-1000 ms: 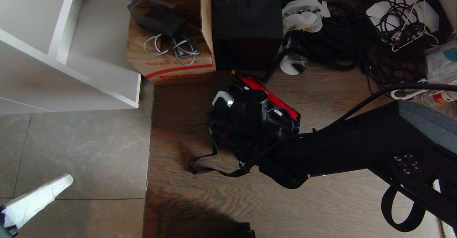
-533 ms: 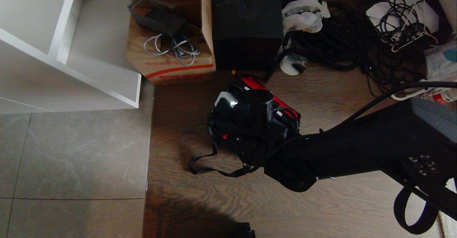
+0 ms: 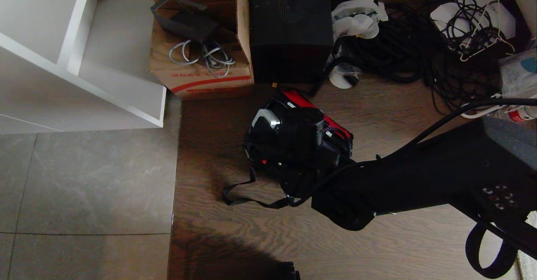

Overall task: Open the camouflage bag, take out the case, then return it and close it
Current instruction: Grip the handle

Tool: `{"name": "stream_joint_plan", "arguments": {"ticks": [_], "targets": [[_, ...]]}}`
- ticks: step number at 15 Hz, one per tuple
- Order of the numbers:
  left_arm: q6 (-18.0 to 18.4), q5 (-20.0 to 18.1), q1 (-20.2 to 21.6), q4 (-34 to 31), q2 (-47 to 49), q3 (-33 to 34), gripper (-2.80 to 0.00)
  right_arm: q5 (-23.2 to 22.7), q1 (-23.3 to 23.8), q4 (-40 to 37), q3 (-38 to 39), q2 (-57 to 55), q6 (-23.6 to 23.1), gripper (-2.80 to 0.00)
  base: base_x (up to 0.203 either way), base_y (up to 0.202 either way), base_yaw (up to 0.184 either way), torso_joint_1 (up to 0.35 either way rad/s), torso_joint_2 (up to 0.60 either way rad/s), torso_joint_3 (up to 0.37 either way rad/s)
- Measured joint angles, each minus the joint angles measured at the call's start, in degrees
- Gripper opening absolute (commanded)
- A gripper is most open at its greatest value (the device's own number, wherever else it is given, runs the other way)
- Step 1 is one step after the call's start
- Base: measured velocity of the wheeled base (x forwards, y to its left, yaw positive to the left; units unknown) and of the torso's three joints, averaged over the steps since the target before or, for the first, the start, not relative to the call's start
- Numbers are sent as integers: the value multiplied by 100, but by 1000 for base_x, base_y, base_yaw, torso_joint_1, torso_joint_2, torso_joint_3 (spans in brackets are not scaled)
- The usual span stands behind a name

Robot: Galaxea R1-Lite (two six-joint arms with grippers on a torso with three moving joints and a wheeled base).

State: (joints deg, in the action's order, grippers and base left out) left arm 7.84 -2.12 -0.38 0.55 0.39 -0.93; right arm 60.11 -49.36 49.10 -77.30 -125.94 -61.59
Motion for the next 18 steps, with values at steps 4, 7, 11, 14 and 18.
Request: {"name": "stream_joint_plan", "arguments": {"ticks": [4,7,11,14,18], "targets": [[-36,1,2,-2,-50,67,-280,-9,-41,426,123,-84,-211,-280,0,0,0,0,0,0],[-638,127,2,19,-60,88,-280,10,-109,677,247,-258,-338,-280,0,0,0,0,0,0],[-852,263,5,27,-61,93,-280,512,-155,663,239,-519,-735,0,0,0,0,0,0,0],[-850,263,2,29,-61,93,-280,793,-129,681,252,-716,-861,0,0,0,0,0,0,0],[-852,263,2,29,-60,93,-280,1011,-133,652,12,-1184,-430,0,0,0,0,0,0,0]]}}
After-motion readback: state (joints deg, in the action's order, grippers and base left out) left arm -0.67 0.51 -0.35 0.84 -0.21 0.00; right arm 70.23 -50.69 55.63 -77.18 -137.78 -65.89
